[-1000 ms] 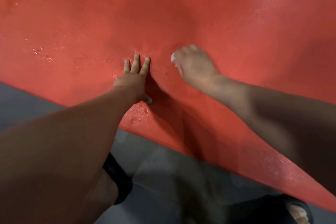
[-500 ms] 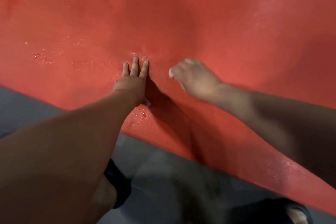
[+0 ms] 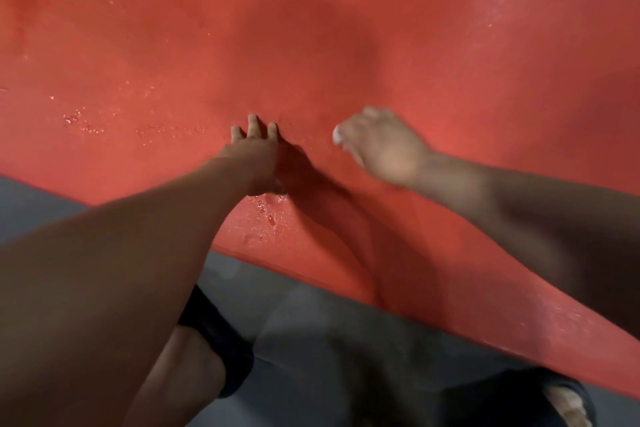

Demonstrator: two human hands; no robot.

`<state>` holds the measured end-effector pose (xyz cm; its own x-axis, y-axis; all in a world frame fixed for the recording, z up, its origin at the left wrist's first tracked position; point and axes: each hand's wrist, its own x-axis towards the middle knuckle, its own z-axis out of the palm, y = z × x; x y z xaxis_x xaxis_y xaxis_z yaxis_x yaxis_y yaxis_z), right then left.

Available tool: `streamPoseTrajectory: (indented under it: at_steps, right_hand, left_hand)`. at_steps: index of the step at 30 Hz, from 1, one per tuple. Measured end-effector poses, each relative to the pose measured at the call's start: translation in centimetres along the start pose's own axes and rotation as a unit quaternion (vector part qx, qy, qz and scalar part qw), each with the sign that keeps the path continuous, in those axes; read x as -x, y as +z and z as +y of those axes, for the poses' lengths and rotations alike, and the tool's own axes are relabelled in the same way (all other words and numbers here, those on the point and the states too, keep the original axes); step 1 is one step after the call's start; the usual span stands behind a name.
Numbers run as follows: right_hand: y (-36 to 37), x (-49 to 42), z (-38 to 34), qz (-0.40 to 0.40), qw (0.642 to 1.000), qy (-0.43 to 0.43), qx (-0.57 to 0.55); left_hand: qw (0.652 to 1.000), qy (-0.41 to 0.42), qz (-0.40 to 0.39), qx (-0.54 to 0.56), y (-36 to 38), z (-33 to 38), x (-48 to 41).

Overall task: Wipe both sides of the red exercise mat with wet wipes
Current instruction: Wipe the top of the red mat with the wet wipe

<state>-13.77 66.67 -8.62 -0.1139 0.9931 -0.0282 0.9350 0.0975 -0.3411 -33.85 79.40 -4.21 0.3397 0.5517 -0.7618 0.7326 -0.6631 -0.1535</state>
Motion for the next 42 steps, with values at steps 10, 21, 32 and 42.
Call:
streamPoseTrajectory:
  at_steps: [10, 21, 32, 42]
  right_hand:
    - [-2.8, 0.9, 5.8, 0.075, 0.977, 0.192, 0.058]
    - [-3.2, 0.4, 10.8, 0.153, 0.941, 0.284, 0.106]
    - [-2.6, 0.5, 10.0, 0.102, 0.988, 0.061, 0.097]
    - [-1.2, -0.7, 5.5, 0.043, 0.998, -0.004, 0.036]
  left_hand:
    - [0.991, 0.006, 0.105, 0.084, -5.7, 3.6, -4.3]
    - [0.998, 0.003, 0.017, 0.064, -6.7, 5.7, -7.5]
    - [0.995, -0.003, -0.003, 0.099, -6.6, 6.1, -7.3]
    - [0.994, -0.01, -0.015, 0.106, -7.2, 6.5, -6.7]
